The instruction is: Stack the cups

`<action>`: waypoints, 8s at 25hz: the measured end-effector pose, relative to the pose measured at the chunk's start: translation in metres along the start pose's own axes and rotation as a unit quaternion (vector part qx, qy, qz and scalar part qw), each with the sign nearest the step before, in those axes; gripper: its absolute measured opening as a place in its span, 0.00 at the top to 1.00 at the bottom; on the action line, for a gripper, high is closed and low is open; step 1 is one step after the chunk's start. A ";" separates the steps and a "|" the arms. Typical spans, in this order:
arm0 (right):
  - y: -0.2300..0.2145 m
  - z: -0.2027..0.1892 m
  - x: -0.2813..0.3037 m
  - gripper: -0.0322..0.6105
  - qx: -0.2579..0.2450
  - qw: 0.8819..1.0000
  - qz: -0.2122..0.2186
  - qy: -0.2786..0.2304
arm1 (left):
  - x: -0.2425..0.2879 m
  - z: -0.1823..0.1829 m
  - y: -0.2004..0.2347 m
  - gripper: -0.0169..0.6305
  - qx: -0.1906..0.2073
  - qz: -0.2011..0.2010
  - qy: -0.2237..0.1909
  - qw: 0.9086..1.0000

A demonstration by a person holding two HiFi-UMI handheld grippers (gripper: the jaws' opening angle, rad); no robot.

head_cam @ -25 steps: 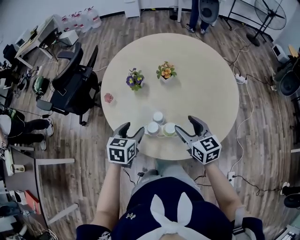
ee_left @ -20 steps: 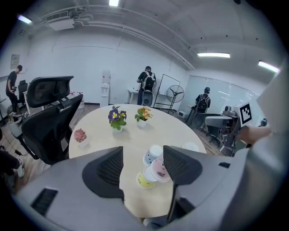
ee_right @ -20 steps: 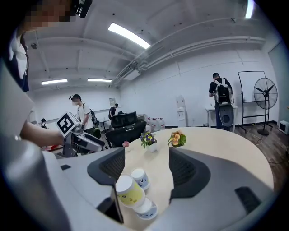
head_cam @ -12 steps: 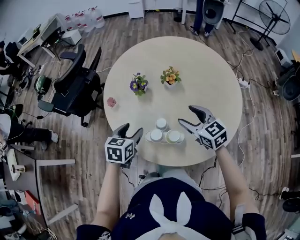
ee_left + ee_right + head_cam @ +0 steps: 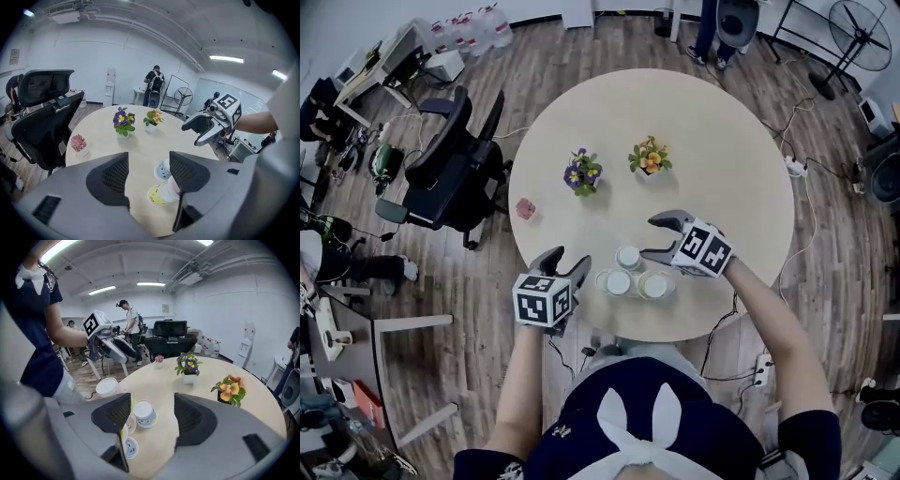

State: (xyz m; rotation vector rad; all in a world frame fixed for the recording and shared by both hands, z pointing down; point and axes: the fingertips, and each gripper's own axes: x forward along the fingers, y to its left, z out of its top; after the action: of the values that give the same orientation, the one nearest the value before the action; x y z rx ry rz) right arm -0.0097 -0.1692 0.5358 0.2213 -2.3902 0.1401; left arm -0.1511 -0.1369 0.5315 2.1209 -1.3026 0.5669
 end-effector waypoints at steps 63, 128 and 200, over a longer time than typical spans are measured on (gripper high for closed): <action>-0.027 0.031 -0.051 0.57 0.075 0.985 -0.148 -0.039 | 0.000 -0.014 0.003 0.55 -0.016 0.021 0.001 1.000; 0.104 0.035 -0.087 0.57 0.133 0.970 -0.190 -0.071 | -0.089 -0.063 -0.069 0.94 -0.032 0.021 -0.083 0.996; 0.123 0.011 -0.102 0.92 0.236 0.930 -0.221 -0.175 | -0.082 -0.036 -0.099 0.94 0.003 -0.008 -0.109 0.994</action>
State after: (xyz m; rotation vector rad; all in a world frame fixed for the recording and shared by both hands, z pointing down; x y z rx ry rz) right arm 0.0325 -0.0379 0.4543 1.0805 -2.5459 0.4986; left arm -0.0991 -0.0240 0.4819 2.2455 -1.3990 0.3401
